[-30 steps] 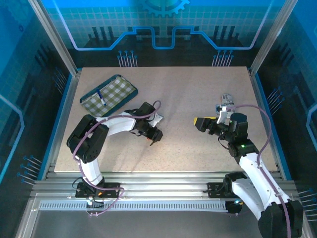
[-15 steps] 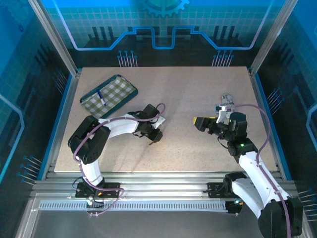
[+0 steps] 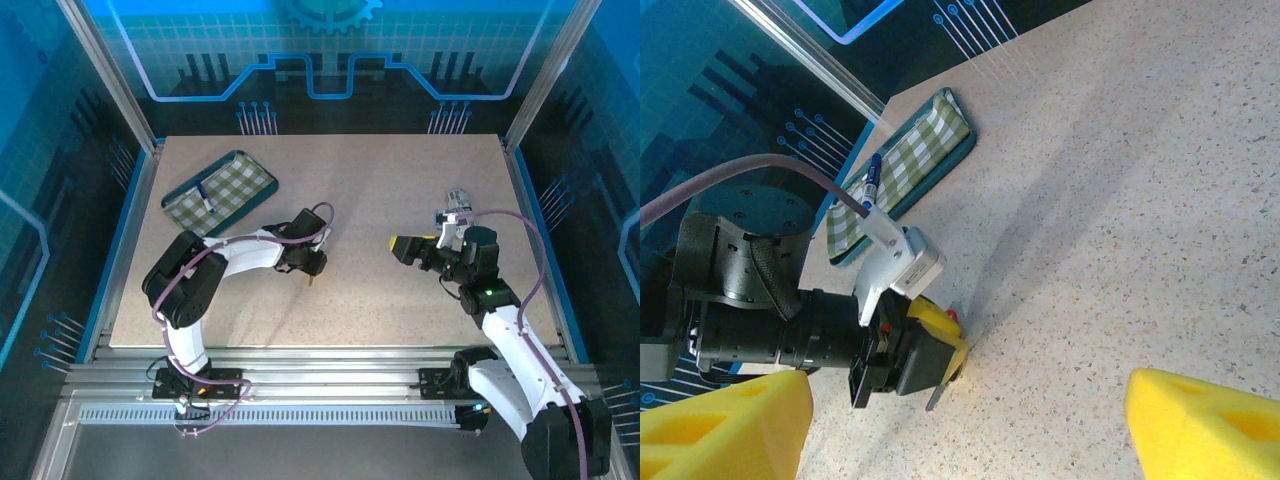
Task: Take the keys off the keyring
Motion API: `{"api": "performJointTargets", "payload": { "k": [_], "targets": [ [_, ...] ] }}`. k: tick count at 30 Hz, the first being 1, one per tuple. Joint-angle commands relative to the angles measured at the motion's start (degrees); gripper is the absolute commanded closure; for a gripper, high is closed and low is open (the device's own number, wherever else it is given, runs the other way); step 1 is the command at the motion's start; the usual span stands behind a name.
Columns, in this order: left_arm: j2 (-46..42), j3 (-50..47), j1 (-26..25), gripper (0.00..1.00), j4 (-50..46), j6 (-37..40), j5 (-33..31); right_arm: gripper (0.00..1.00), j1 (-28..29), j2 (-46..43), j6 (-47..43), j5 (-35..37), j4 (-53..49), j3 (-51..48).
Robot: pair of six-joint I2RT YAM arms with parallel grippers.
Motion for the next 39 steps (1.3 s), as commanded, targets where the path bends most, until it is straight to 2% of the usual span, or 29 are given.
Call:
{"api": "performJointTargets", "payload": {
  "k": [1, 4, 8, 11, 15, 18, 21, 27, 39],
  "targets": [
    [0.0, 0.7, 0.5, 0.68, -0.4, -4.9, -5.7, 0.17, 0.8, -1.4, 0.5, -0.7, 0.1, -0.5],
    [-2.5, -1.3, 2.5, 0.66, -0.7, -8.3, -6.9, 0.16, 0.8, -1.6, 0.6, -0.7, 0.4, -0.7],
    [-6.7, -4.9, 5.6, 0.64, -0.8, -12.4, -5.3, 0.15, 0.8, -1.2, 0.8, -0.8, 1.0, -0.7],
    [-10.4, -6.3, 5.6, 0.64, -1.2, -12.5, -4.1, 0.14, 0.8, -0.5, 1.2, -1.1, 2.0, -0.9],
    [-13.7, -6.7, 5.6, 0.57, -0.8, -10.5, -1.1, 0.11, 0.9, 0.3, 2.3, -1.5, 3.9, -1.5],
    [-12.5, -5.0, 5.6, 0.5, -2.2, -5.5, 4.1, 0.1, 0.9, 0.3, 2.6, -2.1, 4.6, -1.7],
    [-8.6, -1.0, 6.1, 0.49, -7.1, -1.1, 8.4, 0.1, 1.0, -0.4, 2.5, -2.2, 4.7, -2.1],
    [-5.4, -0.9, 7.2, 0.47, -7.3, 0.2, 12.0, 0.1, 1.1, -1.7, 1.8, -1.9, 3.2, -2.2],
    [-3.5, -1.5, 5.8, 0.5, -8.0, 0.7, 7.7, 0.09, 1.1, -0.9, 2.1, -2.1, 4.3, -2.1]
  ]
}}
